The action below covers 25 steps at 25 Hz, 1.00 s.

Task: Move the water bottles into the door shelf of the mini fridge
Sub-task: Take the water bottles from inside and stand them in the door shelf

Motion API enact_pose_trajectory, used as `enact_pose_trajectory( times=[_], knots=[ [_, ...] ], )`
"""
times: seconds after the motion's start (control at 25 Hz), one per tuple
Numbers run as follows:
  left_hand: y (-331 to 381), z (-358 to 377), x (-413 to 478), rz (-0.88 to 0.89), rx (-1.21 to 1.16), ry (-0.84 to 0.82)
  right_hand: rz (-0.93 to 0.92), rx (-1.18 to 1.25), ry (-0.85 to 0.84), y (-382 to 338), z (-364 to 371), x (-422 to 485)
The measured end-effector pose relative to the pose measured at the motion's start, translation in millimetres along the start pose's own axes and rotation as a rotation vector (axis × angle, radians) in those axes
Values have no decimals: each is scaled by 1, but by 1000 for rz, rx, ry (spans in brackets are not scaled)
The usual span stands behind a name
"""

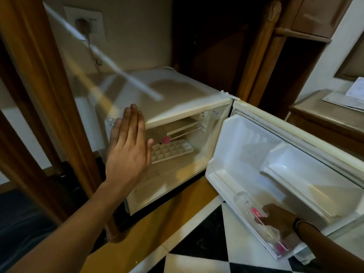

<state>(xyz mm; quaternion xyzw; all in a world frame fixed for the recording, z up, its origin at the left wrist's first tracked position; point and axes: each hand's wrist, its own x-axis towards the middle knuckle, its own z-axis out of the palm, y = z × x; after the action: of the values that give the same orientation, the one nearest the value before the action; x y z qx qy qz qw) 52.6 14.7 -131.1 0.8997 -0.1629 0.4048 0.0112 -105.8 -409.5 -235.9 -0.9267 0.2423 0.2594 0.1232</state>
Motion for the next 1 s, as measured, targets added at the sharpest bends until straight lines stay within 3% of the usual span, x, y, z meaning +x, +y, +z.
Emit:
enact_pose_trajectory(
  times=[0.16,0.36,0.52,0.72,1.0],
  knots=[
    [-3,0,2,14,5,-3,3,-67,76,-27,-9,4],
    [-4,0,1,26,11,-20,-78,-443,463,-96,-20,-5],
    [-5,-1,1,35,8,-31,-155,-578,508,-137,-36,-4],
    [-5,-3,1,27,-11,-28,-226,-405,515,-159,-65,14],
    [-3,-4,2,29,-5,-33,-140,164,705,-171,-98,41]
  ],
)
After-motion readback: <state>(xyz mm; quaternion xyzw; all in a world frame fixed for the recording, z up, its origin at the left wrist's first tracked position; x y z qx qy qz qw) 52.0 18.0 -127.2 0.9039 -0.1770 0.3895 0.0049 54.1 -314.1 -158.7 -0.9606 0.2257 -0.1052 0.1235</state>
